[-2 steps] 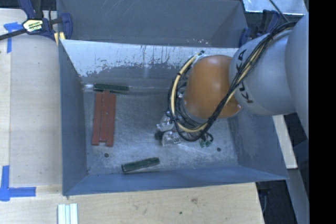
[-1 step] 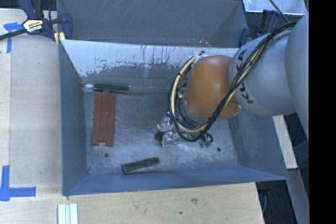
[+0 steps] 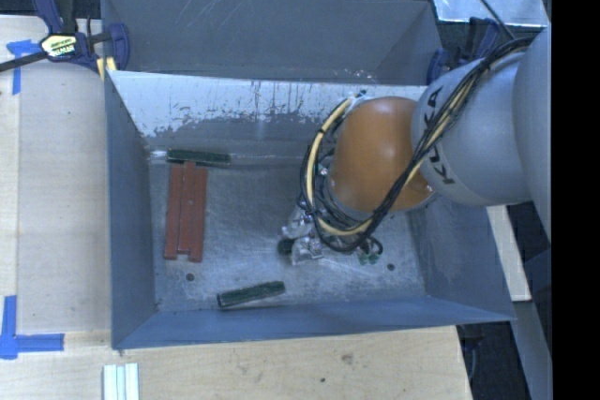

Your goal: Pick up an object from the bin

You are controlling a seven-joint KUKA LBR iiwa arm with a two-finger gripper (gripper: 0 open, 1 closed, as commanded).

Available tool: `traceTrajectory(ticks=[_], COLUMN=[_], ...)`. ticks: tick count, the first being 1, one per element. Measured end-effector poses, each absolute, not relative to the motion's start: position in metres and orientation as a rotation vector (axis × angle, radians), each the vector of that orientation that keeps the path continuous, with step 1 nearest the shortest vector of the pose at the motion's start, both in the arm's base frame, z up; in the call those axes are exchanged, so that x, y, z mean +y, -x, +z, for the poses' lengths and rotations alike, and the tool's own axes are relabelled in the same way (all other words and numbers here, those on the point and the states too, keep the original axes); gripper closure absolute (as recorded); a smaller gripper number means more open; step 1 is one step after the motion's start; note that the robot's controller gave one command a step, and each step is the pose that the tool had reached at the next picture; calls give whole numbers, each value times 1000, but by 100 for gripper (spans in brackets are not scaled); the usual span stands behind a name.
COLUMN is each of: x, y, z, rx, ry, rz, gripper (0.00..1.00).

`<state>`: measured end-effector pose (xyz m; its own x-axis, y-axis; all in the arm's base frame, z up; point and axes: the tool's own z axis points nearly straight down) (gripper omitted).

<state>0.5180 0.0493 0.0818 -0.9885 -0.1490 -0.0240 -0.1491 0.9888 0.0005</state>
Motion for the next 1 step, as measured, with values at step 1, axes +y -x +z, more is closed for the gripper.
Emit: traceTrajectory(ticks=[1], x=[49], y=[-516], z=[91], rx=[3124], ry=[240], rz=[1], gripper=[100])
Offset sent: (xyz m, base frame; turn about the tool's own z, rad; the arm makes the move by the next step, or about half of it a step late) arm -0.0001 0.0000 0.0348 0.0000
